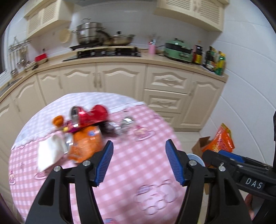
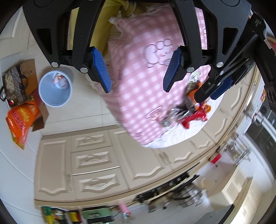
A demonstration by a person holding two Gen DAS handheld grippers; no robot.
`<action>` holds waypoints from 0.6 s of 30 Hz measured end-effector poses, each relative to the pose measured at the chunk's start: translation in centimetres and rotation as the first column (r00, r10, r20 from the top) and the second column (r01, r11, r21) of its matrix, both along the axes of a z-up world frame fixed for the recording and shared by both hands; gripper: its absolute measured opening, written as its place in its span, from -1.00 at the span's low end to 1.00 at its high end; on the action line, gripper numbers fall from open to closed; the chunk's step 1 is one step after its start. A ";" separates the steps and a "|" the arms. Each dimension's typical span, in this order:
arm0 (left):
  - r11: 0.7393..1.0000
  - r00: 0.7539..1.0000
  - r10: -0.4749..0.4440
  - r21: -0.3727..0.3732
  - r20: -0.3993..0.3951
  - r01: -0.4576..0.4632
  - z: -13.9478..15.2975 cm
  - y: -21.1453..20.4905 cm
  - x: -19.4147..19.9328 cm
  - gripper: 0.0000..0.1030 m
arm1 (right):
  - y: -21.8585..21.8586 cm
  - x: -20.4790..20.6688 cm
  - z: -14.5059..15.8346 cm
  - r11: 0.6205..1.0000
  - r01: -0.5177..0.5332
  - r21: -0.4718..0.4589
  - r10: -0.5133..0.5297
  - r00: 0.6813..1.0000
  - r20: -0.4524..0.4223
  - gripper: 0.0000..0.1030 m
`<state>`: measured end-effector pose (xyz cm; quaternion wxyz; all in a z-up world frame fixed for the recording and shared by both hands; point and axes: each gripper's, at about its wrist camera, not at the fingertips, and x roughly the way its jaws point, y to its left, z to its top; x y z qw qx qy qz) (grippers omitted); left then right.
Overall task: Collect trash
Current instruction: 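Swing both tools back toward the table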
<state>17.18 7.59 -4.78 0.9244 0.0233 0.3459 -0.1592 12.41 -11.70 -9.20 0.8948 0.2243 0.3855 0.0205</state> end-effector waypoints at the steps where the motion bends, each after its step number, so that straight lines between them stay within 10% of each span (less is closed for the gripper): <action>1: 1.000 1.000 0.014 0.000 -0.002 -0.014 -0.1 0.9 0.1 0.20 | 0.9 0.5 0.0 1.000 -0.018 -0.004 0.018 1.000 -0.005 0.21; 18: 0.973 0.967 0.230 -0.003 -0.114 -0.231 -4.5 14.2 2.0 0.21 | 13.0 7.4 -4.2 0.964 -0.255 -0.077 0.242 0.959 -0.145 0.21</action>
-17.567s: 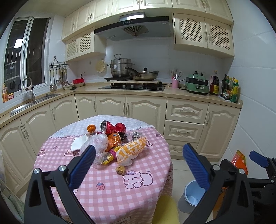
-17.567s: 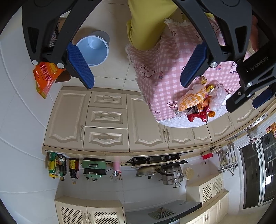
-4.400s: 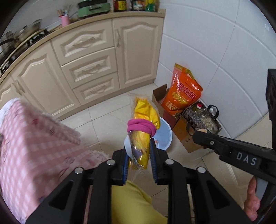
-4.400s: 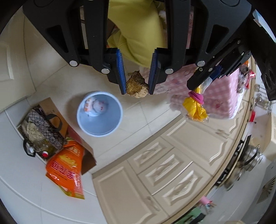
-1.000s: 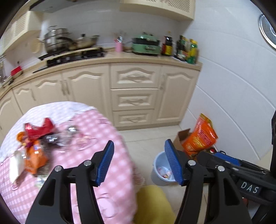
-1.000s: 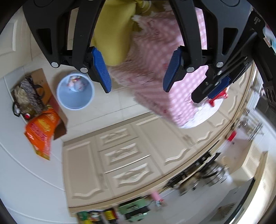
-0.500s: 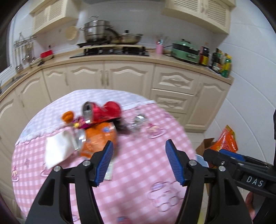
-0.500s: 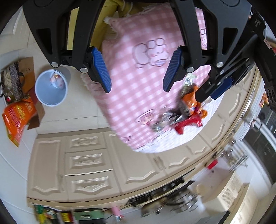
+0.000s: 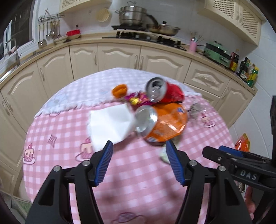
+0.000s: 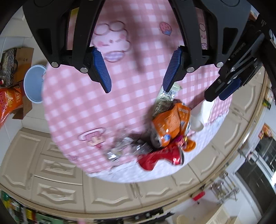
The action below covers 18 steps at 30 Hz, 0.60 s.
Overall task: Collect trash
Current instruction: 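Grasp the pale green wrapper with the right tool while the left tool grasps the clear plastic scrap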
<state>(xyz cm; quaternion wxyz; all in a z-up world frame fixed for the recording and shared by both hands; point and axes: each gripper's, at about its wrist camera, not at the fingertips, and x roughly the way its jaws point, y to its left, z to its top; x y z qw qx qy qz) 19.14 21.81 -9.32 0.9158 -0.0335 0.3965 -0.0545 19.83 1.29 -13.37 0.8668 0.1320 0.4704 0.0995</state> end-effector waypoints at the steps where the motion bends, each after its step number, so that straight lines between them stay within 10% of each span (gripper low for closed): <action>1: 1.000 1.000 0.003 0.002 -0.006 -0.003 -0.3 0.5 0.0 0.21 | 0.5 0.3 -0.2 1.000 -0.008 -0.008 0.008 1.000 -0.008 0.21; 15: 0.995 0.992 0.095 -0.006 -0.080 -0.095 -2.5 4.8 0.6 0.36 | 8.3 3.4 -2.3 0.961 -0.088 -0.262 0.101 0.994 0.036 0.20; 18: 0.995 0.992 0.102 -0.006 -0.078 -0.102 -2.5 5.2 0.6 0.40 | 8.8 3.0 -2.3 0.951 -0.117 -0.286 0.139 0.989 0.059 -0.13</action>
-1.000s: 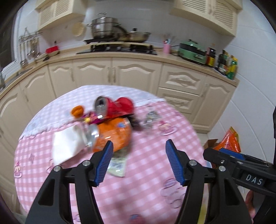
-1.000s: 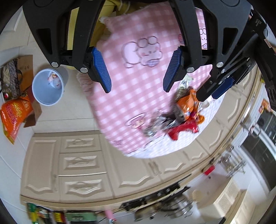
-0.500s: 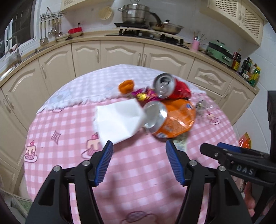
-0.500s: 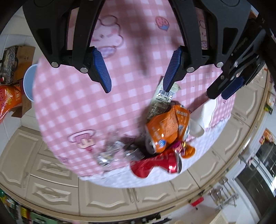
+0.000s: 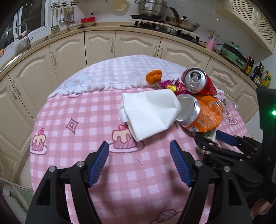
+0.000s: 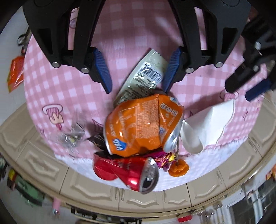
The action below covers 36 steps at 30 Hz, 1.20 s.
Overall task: Collect trash
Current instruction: 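Grasp the pale green wrapper with the right tool while the left tool grasps the clear plastic scrap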
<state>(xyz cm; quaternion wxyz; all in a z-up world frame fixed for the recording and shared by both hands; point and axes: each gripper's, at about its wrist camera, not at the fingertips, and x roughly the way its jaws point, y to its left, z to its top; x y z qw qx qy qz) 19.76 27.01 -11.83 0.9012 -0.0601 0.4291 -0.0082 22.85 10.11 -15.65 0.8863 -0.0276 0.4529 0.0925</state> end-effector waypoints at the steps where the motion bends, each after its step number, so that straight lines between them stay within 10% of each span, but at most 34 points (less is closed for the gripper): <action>1: 1.000 1.000 0.000 -0.004 -0.001 0.000 0.0 0.0 0.0 0.40 | -0.1 0.0 0.0 1.000 -0.006 0.005 0.006 1.000 -0.002 -0.28; 8: 0.999 0.999 -0.039 -0.012 -0.019 0.039 -0.1 -1.6 0.5 0.41 | -3.0 -0.7 0.1 0.992 -0.008 0.127 0.011 1.000 -0.022 -0.60; 36: 0.952 0.954 -0.298 0.070 -0.007 0.298 2.8 -20.5 7.0 0.44 | -21.6 -1.9 3.1 0.872 0.170 0.458 -0.203 0.979 0.024 -0.63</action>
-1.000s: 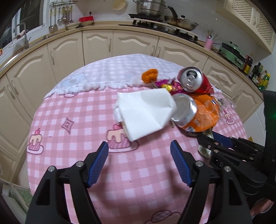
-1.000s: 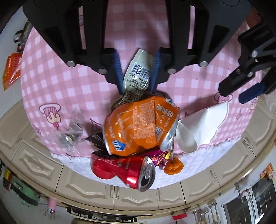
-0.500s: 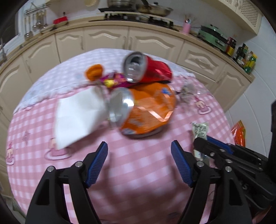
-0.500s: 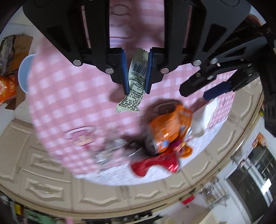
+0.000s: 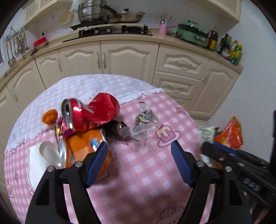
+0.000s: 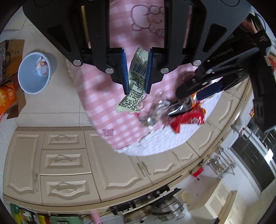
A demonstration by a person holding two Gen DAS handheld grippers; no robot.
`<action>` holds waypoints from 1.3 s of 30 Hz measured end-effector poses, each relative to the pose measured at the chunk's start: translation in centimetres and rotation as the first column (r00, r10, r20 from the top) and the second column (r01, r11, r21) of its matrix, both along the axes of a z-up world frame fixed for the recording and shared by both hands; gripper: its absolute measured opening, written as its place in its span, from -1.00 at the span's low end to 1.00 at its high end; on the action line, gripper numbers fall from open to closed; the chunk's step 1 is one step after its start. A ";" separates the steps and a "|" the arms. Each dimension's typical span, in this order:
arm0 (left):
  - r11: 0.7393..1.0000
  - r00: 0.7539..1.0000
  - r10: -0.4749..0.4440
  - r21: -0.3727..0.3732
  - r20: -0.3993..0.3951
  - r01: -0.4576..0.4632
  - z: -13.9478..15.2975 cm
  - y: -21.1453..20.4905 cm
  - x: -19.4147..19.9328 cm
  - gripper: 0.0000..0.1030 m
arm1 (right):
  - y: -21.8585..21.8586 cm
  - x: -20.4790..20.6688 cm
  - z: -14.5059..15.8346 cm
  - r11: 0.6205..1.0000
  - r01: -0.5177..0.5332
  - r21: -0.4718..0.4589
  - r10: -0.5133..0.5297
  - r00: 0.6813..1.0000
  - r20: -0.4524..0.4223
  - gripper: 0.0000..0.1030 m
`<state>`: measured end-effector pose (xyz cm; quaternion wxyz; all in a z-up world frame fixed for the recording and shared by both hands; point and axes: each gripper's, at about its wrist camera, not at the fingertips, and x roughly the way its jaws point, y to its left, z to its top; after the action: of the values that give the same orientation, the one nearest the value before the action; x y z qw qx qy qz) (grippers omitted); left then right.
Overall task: Collect trash
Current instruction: 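Grasp the pale green wrapper with the right tool while the left tool grasps the clear plastic scrap, then carry both items over the blue bin and open both tools to drop them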
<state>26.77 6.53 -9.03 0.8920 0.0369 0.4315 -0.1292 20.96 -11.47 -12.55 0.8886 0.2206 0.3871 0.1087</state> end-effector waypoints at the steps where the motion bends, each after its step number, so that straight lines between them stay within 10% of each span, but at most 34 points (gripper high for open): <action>1: 1.000 1.000 0.006 0.005 0.002 -0.006 -0.1 -0.3 0.4 0.44 | -0.5 0.2 -0.1 1.000 0.004 0.010 -0.004 1.000 0.002 -0.63; 6: 0.997 1.000 0.002 -0.081 0.021 0.000 -0.8 -0.7 2.3 0.25 | -1.6 0.8 -0.8 0.999 0.012 0.030 -0.011 1.000 -0.014 -0.63; 8: 0.998 1.000 -0.009 -0.060 -0.005 0.009 -1.6 -1.0 2.6 -0.60 | -1.9 1.0 -1.0 0.999 0.016 0.030 -0.016 1.000 -0.025 -0.63; 10: 0.999 0.999 0.004 -0.047 -0.042 -0.006 -2.5 -0.8 3.0 -0.93 | -2.1 1.1 -1.2 0.999 0.024 0.037 -0.023 0.999 -0.034 -0.63; 39: 0.993 0.982 -0.070 -0.085 0.175 0.086 2.2 0.0 -3.0 -0.98 | -1.8 -2.8 1.2 0.999 0.053 0.007 -0.053 0.998 0.018 -0.63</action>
<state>23.81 6.54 -6.78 0.9208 0.0236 0.3451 -0.1801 18.12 -13.27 -11.37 0.8939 0.2327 0.3726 0.0886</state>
